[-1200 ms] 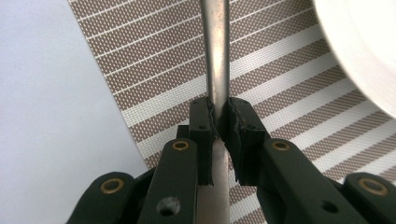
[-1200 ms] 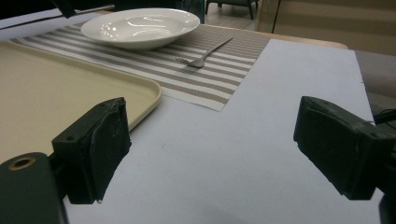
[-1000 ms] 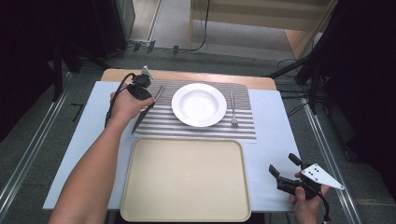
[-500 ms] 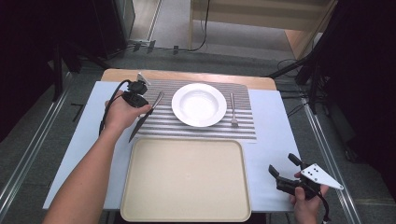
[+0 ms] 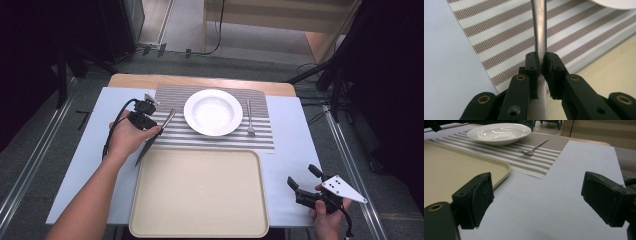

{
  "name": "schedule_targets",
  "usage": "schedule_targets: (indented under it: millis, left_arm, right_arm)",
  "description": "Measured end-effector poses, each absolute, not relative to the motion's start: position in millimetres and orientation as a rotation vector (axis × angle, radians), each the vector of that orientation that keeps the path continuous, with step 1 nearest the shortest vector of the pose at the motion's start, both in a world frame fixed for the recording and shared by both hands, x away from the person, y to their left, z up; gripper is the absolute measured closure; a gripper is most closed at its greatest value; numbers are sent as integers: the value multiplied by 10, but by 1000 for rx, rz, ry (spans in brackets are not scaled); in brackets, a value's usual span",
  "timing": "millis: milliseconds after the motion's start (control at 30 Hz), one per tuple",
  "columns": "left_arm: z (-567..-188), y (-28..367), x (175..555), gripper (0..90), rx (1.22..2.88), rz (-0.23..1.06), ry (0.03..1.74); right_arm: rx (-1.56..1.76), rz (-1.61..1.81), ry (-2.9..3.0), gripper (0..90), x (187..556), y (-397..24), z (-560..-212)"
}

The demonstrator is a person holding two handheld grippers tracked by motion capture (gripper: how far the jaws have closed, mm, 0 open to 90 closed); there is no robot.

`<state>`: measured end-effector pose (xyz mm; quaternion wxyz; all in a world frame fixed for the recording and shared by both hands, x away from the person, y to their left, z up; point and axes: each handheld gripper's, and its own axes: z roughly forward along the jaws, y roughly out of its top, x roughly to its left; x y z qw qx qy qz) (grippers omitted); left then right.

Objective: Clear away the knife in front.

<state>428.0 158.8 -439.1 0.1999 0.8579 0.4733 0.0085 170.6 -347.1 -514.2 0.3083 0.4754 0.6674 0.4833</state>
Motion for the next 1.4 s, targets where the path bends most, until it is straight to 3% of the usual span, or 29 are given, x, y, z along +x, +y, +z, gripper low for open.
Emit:
schedule_targets:
  millis: [1400]
  left_arm:
    - [-4496,1640,3200,794,2332,-3,1267]
  right_arm:
    - [1254,1264,1771,99,1712,-3456,-5144]
